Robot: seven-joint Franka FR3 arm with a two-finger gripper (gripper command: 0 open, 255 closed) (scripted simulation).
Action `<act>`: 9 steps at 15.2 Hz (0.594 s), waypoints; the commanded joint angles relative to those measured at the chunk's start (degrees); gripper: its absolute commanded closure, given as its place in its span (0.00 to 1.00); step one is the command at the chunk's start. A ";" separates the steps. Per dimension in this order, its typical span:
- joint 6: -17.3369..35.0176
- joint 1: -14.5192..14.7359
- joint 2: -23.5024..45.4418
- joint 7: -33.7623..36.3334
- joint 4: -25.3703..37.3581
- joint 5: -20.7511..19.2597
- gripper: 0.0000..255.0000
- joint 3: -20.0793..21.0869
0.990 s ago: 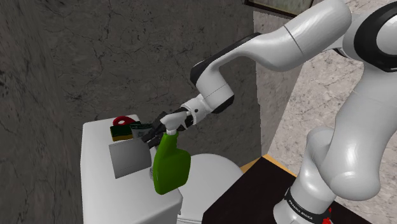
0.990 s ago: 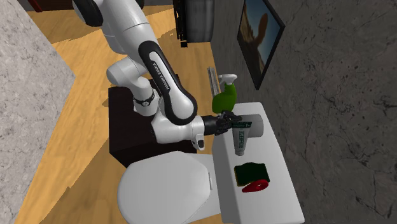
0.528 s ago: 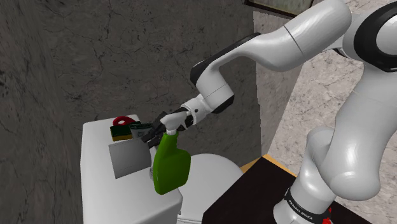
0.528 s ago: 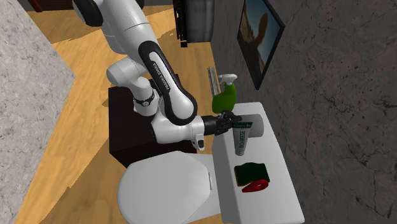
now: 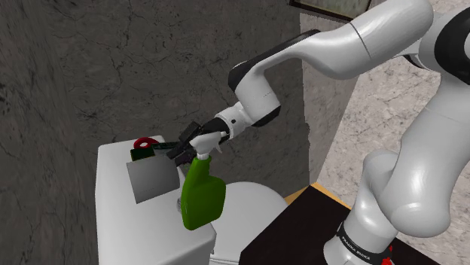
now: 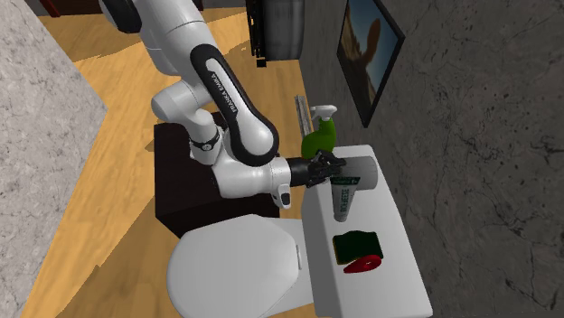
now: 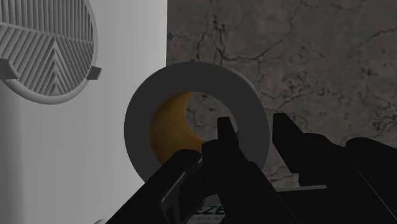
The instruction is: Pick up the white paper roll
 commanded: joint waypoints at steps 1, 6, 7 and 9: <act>0.14 -0.02 -1.19 1.55 0.24 -0.69 1.00 0.05; 0.41 -0.07 -3.75 5.31 1.09 -2.39 1.00 0.23; 0.44 -0.08 -4.23 6.06 1.30 -2.73 1.00 0.26; 0.48 -0.11 -4.77 6.93 1.53 -3.12 1.00 0.31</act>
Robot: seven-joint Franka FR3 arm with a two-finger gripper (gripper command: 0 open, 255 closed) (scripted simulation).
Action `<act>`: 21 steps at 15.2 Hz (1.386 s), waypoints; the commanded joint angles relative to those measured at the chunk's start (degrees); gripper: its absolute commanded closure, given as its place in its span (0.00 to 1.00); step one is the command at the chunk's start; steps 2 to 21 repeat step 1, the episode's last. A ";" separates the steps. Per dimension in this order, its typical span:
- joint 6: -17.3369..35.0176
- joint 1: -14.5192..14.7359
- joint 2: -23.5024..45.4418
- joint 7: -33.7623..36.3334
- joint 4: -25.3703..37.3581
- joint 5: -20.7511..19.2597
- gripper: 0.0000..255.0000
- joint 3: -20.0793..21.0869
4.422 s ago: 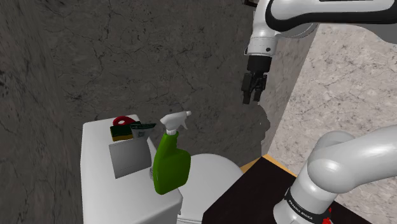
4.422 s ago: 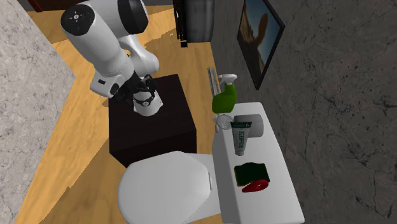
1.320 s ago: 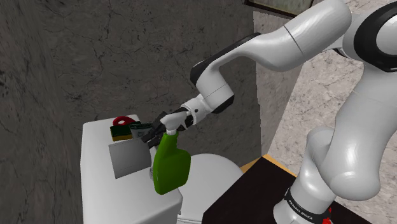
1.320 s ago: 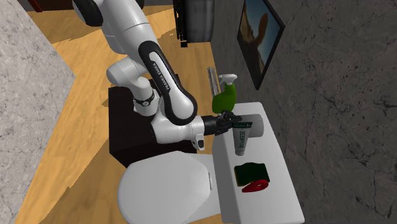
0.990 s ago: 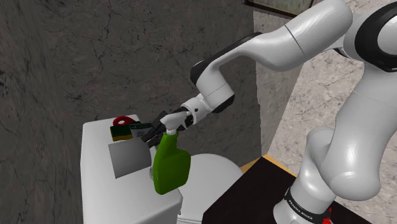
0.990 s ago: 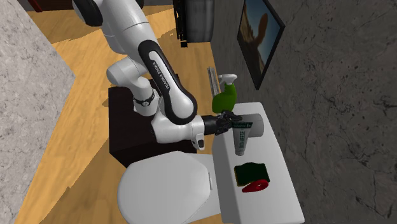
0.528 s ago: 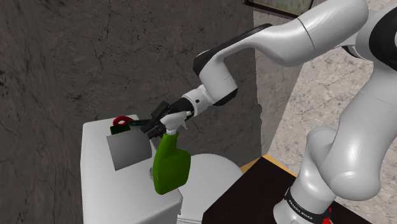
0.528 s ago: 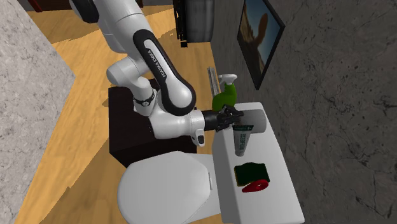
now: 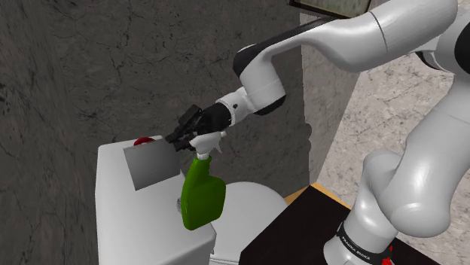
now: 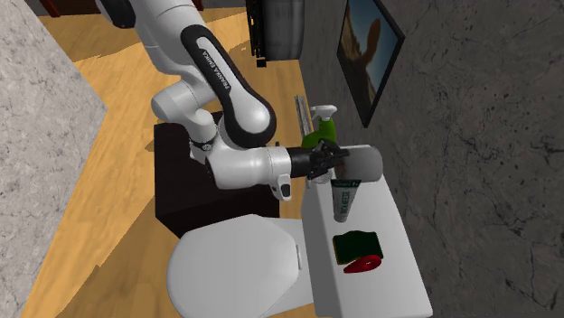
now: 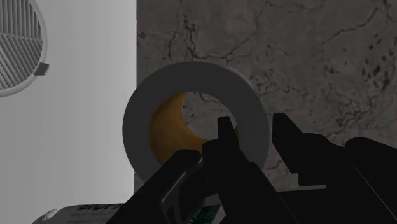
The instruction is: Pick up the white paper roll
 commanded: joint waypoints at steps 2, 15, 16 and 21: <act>0.04 0.01 -0.34 0.47 0.11 -0.17 1.00 0.05; 0.04 0.01 -0.34 0.47 0.11 -0.17 1.00 0.05; 0.04 0.01 -0.34 0.47 0.11 -0.17 1.00 0.05; 0.04 0.01 -0.34 0.47 0.11 -0.17 1.00 0.05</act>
